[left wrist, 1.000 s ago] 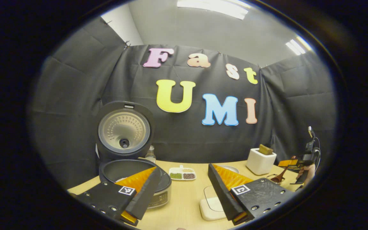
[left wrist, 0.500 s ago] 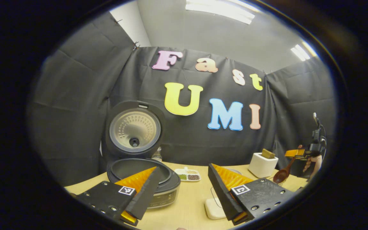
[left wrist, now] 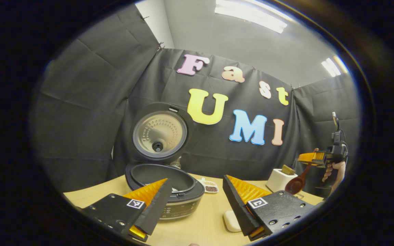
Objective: Close the left gripper, press the button to open the rice cooker; take a wooden spoon from the chopstick holder with the right hand, scoop a spoonful of rice and pour it into the rice cooker, then put the wooden spoon back into the chopstick holder.
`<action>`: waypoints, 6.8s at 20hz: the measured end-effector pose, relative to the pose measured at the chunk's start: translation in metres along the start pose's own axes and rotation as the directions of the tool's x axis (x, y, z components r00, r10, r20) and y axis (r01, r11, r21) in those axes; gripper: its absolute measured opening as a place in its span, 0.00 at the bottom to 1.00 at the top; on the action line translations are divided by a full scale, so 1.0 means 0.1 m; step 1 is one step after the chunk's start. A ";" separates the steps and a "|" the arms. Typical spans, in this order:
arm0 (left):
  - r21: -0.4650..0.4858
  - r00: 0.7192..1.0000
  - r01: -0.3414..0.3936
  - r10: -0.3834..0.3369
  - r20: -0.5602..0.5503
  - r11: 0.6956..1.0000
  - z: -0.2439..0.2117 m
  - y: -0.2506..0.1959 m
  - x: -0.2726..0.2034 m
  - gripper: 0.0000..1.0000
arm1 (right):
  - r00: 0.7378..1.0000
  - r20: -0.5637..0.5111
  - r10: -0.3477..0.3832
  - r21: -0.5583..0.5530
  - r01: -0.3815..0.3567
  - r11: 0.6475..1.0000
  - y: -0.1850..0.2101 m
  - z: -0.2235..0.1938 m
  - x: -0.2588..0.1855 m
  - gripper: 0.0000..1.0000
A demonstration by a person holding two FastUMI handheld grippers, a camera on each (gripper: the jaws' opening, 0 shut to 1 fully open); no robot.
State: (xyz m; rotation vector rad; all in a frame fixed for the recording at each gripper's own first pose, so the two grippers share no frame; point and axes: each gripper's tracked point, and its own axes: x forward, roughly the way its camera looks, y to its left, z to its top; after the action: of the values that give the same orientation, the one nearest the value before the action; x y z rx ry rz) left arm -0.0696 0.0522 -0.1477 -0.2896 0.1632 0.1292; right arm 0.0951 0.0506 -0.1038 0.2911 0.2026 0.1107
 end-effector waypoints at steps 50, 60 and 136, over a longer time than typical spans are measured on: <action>-0.048 0.997 0.017 -0.020 -0.074 0.999 -0.27 0.13 -0.19 0.92 | 0.891 -0.401 0.212 0.391 -0.043 0.919 1.04 -1.78 0.35 0.27; -0.014 0.996 0.030 -0.031 -0.083 0.999 -0.31 -0.04 -0.11 0.92 | 0.904 -0.370 0.213 0.624 0.071 0.778 0.42 -1.71 0.31 0.27; -0.051 0.981 -0.193 0.192 -0.029 0.980 -0.08 1.52 -0.34 0.93 | 0.846 -0.158 0.509 -0.073 -0.524 0.848 3.87 -0.98 1.51 0.26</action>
State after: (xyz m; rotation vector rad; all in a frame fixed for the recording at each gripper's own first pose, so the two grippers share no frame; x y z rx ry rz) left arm -0.1272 0.1907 -0.1907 -0.3286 0.2121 0.3227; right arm 0.1905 0.4661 -0.1085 0.2178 0.2457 0.6820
